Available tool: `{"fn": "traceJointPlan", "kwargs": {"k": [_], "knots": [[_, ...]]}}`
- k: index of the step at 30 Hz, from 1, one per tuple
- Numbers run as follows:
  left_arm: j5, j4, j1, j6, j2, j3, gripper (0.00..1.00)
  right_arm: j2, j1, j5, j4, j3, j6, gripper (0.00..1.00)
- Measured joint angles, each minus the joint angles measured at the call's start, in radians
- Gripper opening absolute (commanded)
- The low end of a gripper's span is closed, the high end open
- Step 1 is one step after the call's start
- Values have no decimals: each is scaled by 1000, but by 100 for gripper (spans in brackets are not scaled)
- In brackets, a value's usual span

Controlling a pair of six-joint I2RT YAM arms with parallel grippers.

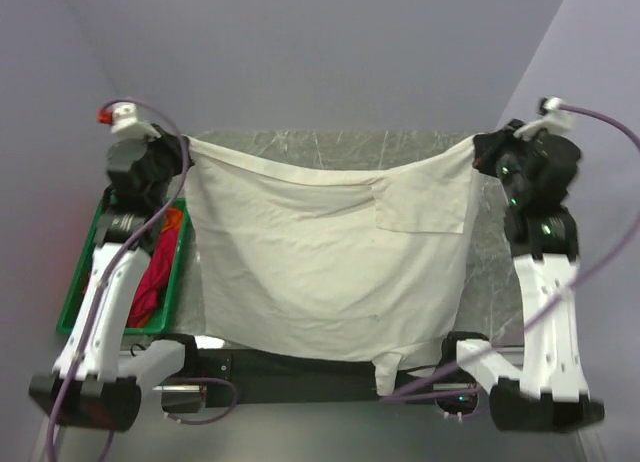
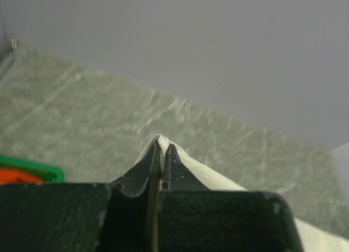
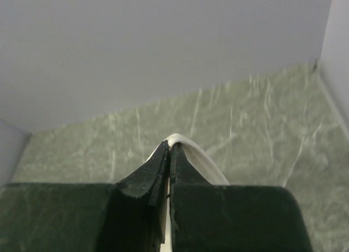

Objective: Fold and stack the t-shirts
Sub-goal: Fold the tshirt

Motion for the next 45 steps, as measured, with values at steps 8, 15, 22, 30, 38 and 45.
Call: {"fn": "traceJointPlan", "kwargs": {"k": [8, 15, 22, 30, 38, 45], "knots": [[-15, 121, 0, -6, 364, -129, 1, 349, 8, -26, 122, -195, 21, 0], [-22, 190, 1, -2, 668, -41, 1, 610, 12, -30, 257, -183, 1, 0], [-25, 191, 3, 3, 876, 135, 1, 862, 6, -47, 277, -38, -11, 0], [-25, 182, 5, 2, 932, 224, 1, 974, -38, -79, 263, 98, 27, 9], [3, 174, 11, -3, 1014, 249, 1, 1055, -50, -40, 217, 188, 66, 43], [37, 137, 11, -18, 1068, 293, 1, 1019, -50, -50, 152, 116, 100, 44]]}}
